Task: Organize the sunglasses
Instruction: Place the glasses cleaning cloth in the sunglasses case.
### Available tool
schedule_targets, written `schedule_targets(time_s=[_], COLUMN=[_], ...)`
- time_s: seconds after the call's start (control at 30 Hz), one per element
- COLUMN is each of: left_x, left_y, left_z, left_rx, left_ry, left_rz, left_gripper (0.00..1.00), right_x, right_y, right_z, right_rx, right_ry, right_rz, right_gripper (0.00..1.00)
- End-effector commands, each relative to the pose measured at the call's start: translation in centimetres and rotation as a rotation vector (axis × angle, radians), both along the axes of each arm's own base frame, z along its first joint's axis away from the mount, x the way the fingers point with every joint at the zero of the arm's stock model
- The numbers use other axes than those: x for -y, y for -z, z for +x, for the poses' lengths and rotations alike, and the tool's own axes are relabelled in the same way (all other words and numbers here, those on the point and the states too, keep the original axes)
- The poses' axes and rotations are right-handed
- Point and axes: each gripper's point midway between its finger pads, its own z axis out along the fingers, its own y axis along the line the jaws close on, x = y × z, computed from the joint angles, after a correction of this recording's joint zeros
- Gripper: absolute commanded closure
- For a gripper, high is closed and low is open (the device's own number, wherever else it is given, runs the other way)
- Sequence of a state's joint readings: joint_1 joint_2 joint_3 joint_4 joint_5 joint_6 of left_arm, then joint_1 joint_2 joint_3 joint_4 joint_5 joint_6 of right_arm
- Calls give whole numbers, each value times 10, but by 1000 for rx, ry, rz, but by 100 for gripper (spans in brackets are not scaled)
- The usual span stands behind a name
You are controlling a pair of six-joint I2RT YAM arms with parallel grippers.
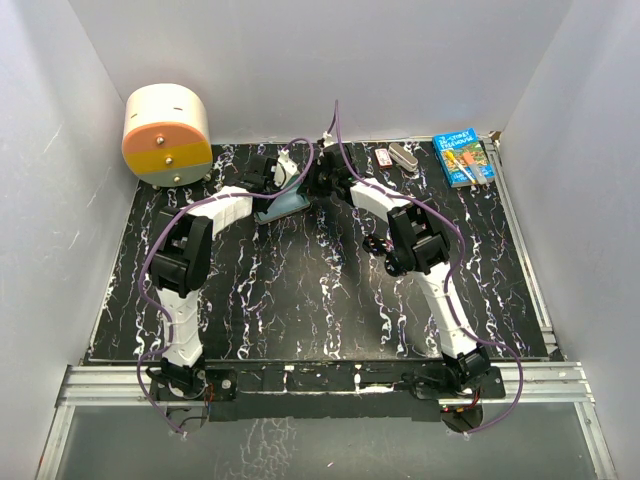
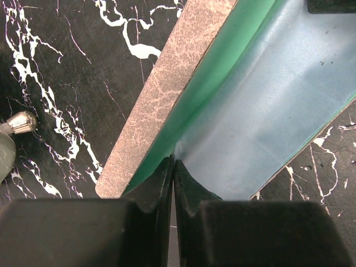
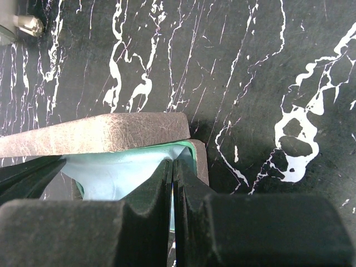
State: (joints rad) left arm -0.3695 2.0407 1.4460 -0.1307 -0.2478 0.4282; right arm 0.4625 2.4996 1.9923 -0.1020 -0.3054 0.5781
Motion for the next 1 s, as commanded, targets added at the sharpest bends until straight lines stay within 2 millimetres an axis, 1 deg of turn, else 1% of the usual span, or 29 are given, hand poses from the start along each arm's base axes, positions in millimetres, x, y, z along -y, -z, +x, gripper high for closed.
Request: schedule_targets(time_s=[0.0, 0.07, 0.17, 0.23, 0.3, 0.37, 0.53, 0.67, 0.77, 0.93, 0.97], left_x=[2, 2, 3, 3, 2, 2, 2, 2, 1, 2, 2], left_y=[-13, -12, -14, -15, -16, -16, -19, -27, -37, -57, -60], left_z=[7, 6, 5, 5, 5, 5, 5, 3, -1, -7, -8], left_rx=[27, 24, 28, 32, 34, 34, 41, 53, 63, 90, 91], left_ry=[-4, -1, 2, 5, 3, -1, -1, 1, 1, 10, 11], left_rz=[-5, -8, -12, -12, -14, -10, -15, -23, -34, -54, -59], left_gripper=[93, 83, 68, 63, 61, 60, 59, 57, 56, 52, 52], right_x=[-3, -2, -2, -2, -4, -5, -1, 2, 7, 20, 22], right_y=[-35, -37, -39, -40, -42, -44, -47, -59, -68, -84, -84], right_z=[17, 18, 18, 17, 15, 14, 11, 7, 2, -6, -9], right_rx=[104, 107, 112, 115, 119, 118, 127, 145, 146, 155, 149], right_ry=[10, 14, 13, 12, 2, -6, 6, 8, 9, 10, 6], right_rz=[43, 43, 48, 50, 58, 63, 61, 67, 70, 81, 84], right_gripper=[92, 92, 88, 84, 78, 75, 72, 68, 62, 49, 48])
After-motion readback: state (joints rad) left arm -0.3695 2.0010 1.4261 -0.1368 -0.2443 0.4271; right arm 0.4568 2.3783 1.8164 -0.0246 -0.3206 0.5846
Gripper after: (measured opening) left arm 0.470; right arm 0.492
